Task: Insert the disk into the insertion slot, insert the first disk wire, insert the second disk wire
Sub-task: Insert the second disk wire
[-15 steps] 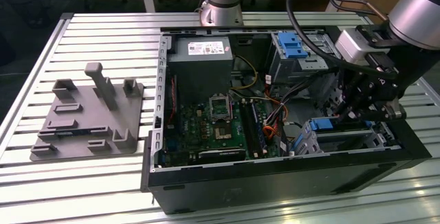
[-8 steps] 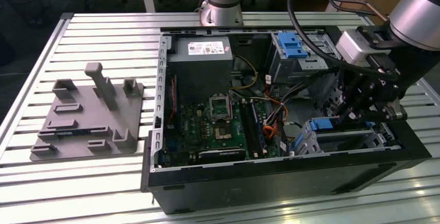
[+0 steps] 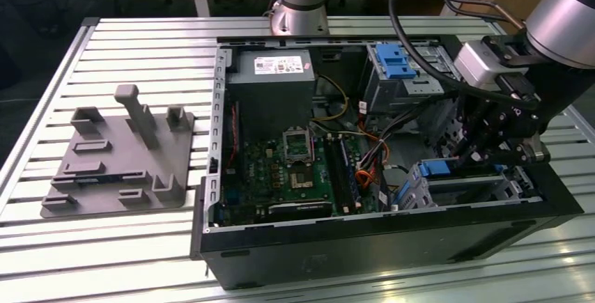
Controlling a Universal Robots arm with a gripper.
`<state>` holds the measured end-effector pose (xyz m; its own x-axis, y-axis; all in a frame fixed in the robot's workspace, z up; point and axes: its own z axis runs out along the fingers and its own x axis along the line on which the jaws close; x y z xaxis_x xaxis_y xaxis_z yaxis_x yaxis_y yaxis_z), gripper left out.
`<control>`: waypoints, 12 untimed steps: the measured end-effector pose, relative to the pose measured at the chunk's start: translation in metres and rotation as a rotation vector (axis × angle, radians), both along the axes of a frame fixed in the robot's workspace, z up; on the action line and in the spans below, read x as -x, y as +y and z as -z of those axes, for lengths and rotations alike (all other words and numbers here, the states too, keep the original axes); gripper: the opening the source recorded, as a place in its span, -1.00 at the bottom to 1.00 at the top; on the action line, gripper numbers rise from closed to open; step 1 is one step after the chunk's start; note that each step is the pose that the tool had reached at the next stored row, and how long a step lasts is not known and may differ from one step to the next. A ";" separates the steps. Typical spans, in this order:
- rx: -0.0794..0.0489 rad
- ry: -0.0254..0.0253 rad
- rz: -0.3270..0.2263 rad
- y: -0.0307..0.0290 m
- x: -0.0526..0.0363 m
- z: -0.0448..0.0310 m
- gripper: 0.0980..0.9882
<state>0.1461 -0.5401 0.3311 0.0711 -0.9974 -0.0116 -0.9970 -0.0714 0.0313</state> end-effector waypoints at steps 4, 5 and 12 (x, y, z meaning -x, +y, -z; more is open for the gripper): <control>0.000 0.0000 0.000 0.0005 0.0000 -0.0005 -0.78; 0.000 0.0000 0.000 0.0006 0.0000 -0.0005 -0.78; 0.000 0.0000 0.000 0.0004 0.0000 0.0001 -0.78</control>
<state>0.1461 -0.5396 0.3310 0.0711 -0.9974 -0.0115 -0.9970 -0.0714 0.0312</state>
